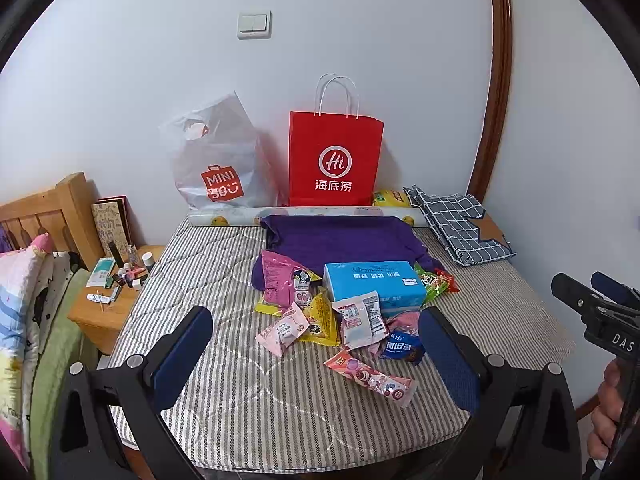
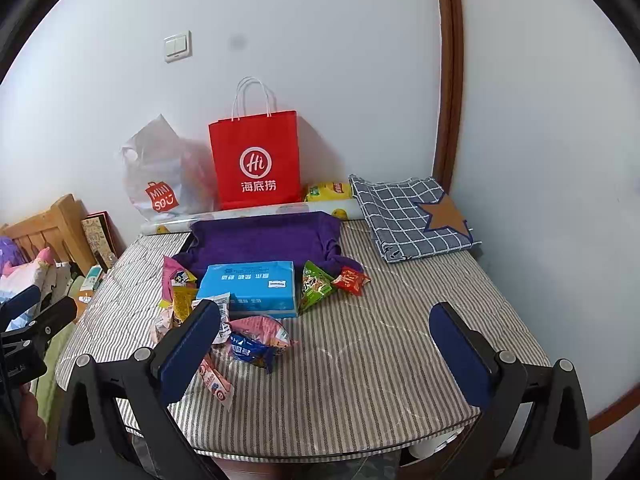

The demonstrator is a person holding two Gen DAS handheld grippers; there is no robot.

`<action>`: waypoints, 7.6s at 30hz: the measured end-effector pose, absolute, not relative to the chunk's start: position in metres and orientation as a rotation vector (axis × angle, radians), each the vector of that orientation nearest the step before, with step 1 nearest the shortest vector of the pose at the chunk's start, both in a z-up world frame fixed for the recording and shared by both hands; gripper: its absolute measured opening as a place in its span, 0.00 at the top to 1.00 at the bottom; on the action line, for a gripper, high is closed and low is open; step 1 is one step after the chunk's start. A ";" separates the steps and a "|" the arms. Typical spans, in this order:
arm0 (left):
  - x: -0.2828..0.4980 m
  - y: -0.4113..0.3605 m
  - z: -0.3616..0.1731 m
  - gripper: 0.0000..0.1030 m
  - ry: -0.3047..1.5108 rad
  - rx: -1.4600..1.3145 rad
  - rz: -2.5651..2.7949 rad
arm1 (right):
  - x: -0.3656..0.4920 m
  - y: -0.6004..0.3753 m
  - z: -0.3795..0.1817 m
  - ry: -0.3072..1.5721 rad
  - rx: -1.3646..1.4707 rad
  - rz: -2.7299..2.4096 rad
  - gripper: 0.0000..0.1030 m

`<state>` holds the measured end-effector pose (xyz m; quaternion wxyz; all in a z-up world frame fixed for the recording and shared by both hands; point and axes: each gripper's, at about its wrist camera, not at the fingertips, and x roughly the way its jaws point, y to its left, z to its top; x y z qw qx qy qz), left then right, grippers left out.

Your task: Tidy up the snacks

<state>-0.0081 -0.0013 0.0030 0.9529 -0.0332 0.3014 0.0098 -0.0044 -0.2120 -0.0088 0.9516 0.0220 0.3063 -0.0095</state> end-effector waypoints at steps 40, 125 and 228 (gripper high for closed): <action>-0.019 0.000 0.008 0.00 0.593 -0.080 0.011 | -0.013 -0.209 -0.010 0.629 0.054 -0.008 0.00; 0.073 0.121 -0.124 0.00 0.848 -0.189 0.171 | 0.091 -0.054 -0.189 0.985 -0.112 0.448 0.58; 0.151 -0.006 -0.058 0.76 0.844 -0.151 -0.330 | 0.141 -0.196 -0.075 0.728 0.112 0.186 0.79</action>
